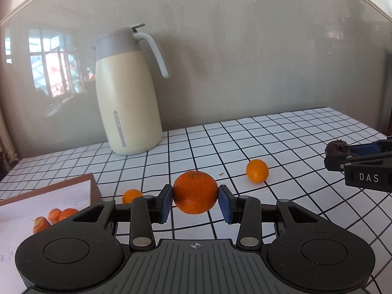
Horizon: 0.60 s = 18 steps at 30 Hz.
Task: Organize fruits
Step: 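Carry the orange and dark fruit over the brown box with both grippers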
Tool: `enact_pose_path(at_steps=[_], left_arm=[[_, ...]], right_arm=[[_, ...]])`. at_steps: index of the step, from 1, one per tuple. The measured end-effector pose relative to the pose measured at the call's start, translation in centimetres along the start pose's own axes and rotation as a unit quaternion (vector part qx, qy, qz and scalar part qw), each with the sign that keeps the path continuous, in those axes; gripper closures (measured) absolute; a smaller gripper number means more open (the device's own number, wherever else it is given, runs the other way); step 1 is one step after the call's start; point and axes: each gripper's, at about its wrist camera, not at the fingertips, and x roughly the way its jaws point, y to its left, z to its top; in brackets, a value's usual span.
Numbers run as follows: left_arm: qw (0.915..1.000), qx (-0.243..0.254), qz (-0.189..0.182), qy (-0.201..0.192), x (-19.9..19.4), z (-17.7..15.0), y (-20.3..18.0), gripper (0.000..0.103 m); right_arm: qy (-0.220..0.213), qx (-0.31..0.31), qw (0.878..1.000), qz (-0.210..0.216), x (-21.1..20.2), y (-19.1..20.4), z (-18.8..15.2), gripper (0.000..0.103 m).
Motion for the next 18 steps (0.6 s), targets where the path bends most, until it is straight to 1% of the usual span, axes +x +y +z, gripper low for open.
enact_pose_path(at_steps=[11, 18], left_arm=[[0.9992, -0.033, 0.012, -0.017, -4.5, -1.1, 3.0, 0.062], [0.9983, -0.048, 0.024, -0.025, -6.7, -1.5, 5.1, 0.062]], right_arm=[[-0.018, -0.018, 1.000, 0.013, -3.1, 2.0, 0.3, 0.070], [-0.033, -0.026, 0.999, 0.028, -4.4, 4.0, 1.3, 0.070]])
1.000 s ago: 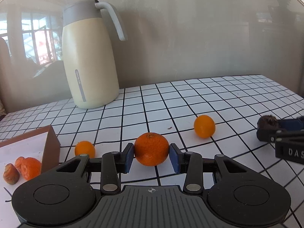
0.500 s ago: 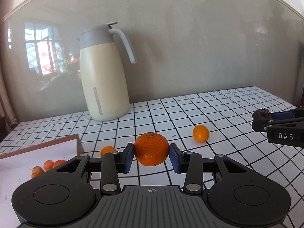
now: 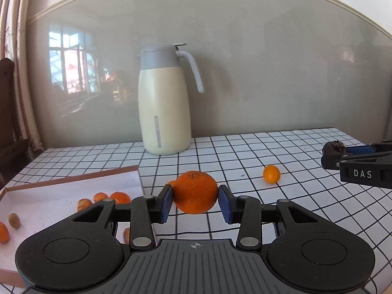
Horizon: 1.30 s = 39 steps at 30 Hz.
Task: Organize fruits
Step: 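Carry the orange and dark fruit over the brown box with both grippers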
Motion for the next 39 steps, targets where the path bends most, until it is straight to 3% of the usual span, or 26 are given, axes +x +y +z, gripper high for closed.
enact_pose_path(at_steps=[39], left_arm=[[0.9936, -0.052, 0.099, -0.018, -4.9, -1.5, 14.1, 0.062]], right_arm=[[-0.039, -0.067, 0.990, 0.115, -0.7, 14.2, 2.8, 0.070]])
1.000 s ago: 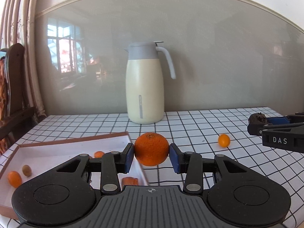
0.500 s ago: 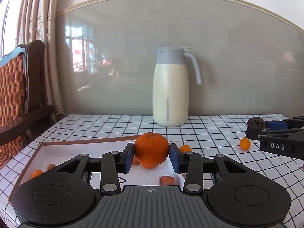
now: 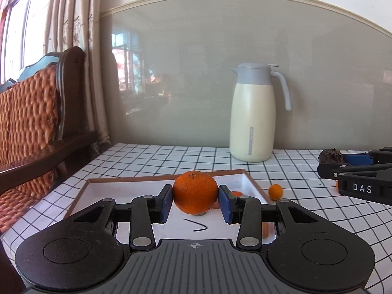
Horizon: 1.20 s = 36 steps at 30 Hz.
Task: Organize fruits
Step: 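Carry the orange and dark fruit over the brown box with both grippers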
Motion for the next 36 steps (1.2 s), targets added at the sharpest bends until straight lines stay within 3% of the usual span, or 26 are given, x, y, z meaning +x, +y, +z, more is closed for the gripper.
enact_pose_path(at_steps=[36], left_arm=[[0.9956, -0.039, 0.083, 0.022, -0.4, -2.3, 9.7, 0.062]], right_arm=[[0.001, -0.045, 0.996, 0.082, 2.6, 9.9, 1.1, 0.070]])
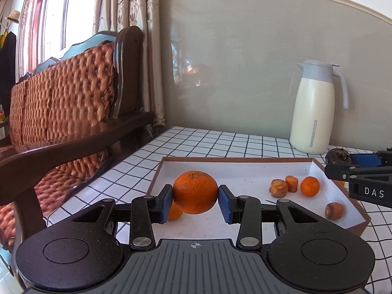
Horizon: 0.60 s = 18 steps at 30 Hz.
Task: Organize fruits
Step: 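Carry the orange and dark fruit over the brown box with both grippers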
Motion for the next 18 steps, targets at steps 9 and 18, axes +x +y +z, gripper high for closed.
enact_pose_path(at_steps=[9, 18], left_arm=[[0.9999, -0.008, 0.010, 0.012, 1.2, -0.7, 1.6, 0.062], [0.9998, -0.010, 0.008, 0.017, 2.1, -0.8, 1.6, 0.062]], right_arm=[[0.010, -0.009, 1.000, 0.008, 1.2, 1.6, -0.1, 0.070], [0.019, 0.003, 1.000, -0.005, 1.8, 0.4, -0.5, 0.069]])
